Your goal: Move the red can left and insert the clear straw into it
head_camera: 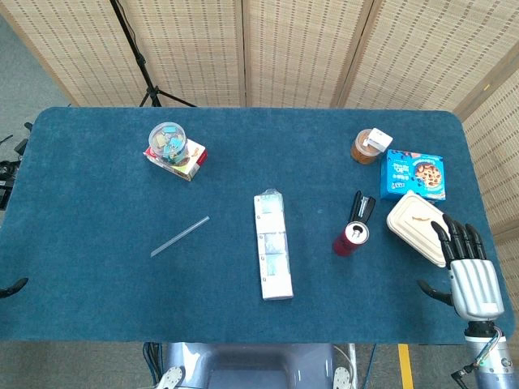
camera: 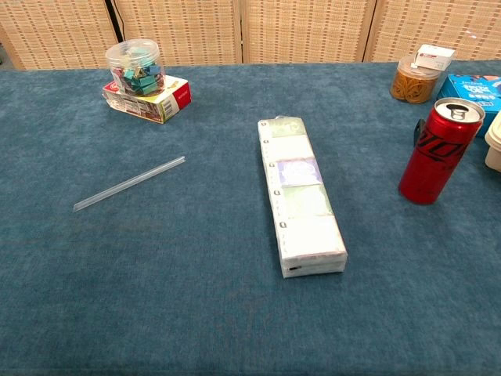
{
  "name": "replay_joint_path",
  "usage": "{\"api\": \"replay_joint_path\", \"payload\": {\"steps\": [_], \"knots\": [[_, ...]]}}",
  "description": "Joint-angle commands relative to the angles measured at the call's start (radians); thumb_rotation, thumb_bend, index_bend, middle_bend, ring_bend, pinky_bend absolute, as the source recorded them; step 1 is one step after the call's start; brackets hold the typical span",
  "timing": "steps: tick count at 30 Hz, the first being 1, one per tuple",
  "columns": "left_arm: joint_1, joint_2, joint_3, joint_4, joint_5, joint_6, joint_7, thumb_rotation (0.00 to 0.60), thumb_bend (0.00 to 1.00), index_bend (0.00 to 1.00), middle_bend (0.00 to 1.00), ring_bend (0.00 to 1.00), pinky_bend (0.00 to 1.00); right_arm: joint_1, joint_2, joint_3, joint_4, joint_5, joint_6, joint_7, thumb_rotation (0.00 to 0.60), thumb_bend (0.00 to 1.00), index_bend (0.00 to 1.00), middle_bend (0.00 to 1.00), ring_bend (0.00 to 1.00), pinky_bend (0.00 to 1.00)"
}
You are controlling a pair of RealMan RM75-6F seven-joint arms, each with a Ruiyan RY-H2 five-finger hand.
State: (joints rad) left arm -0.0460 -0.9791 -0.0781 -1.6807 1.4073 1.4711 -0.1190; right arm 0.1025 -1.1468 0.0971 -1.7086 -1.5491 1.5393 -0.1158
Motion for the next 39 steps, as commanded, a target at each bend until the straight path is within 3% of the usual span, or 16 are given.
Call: {"api": "replay_joint_path", "payload": {"steps": [1, 8, 14, 21, 23, 29, 39], "knots": [[0.0, -0.002, 0.0, -0.001, -0.001, 0.001, 0.004, 0.6, 0.0, 0.0, 0.0, 0.0, 0.0, 0.002, 0.003, 0.0, -0.001, 0.002, -0.006, 0.012, 0.6, 0.0, 0.0, 0.0, 0.0, 0.0], [-0.002, -0.004, 0.002, -0.006, 0.002, -0.001, 0.016, 0.6, 0.0, 0.0, 0.0, 0.0, 0.0, 0.018, 0.016, -0.004, 0.014, 0.021, -0.057, 0.109, 0.6, 0.0, 0.0, 0.0, 0.0, 0.0], [-0.004, -0.003, 0.006, -0.012, 0.019, 0.003, 0.015, 0.6, 0.0, 0.0, 0.0, 0.0, 0.0, 0.071, 0.028, -0.027, 0.044, -0.024, -0.158, 0.443, 0.6, 0.0, 0.0, 0.0, 0.0, 0.0], [-0.005, -0.004, 0.008, -0.017, 0.022, 0.005, 0.025, 0.6, 0.0, 0.0, 0.0, 0.0, 0.0, 0.165, -0.092, -0.028, 0.264, -0.084, -0.226, 0.749, 0.6, 0.0, 0.0, 0.0, 0.0, 0.0], [-0.004, -0.003, 0.004, -0.018, 0.012, 0.005, 0.017, 0.6, 0.0, 0.0, 0.0, 0.0, 0.0, 0.208, -0.131, -0.007, 0.334, -0.078, -0.254, 0.842, 0.6, 0.0, 0.0, 0.0, 0.0, 0.0], [-0.011, -0.001, 0.003, -0.016, 0.005, -0.009, 0.015, 0.6, 0.0, 0.0, 0.0, 0.0, 0.0, 0.256, -0.203, 0.002, 0.431, -0.067, -0.278, 0.894, 0.6, 0.0, 0.0, 0.0, 0.0, 0.0], [-0.009, 0.001, 0.002, -0.01, -0.003, -0.009, 0.004, 0.6, 0.0, 0.0, 0.0, 0.0, 0.0, 0.297, -0.256, -0.004, 0.46, -0.051, -0.316, 0.898, 0.6, 0.0, 0.0, 0.0, 0.0, 0.0]]}}
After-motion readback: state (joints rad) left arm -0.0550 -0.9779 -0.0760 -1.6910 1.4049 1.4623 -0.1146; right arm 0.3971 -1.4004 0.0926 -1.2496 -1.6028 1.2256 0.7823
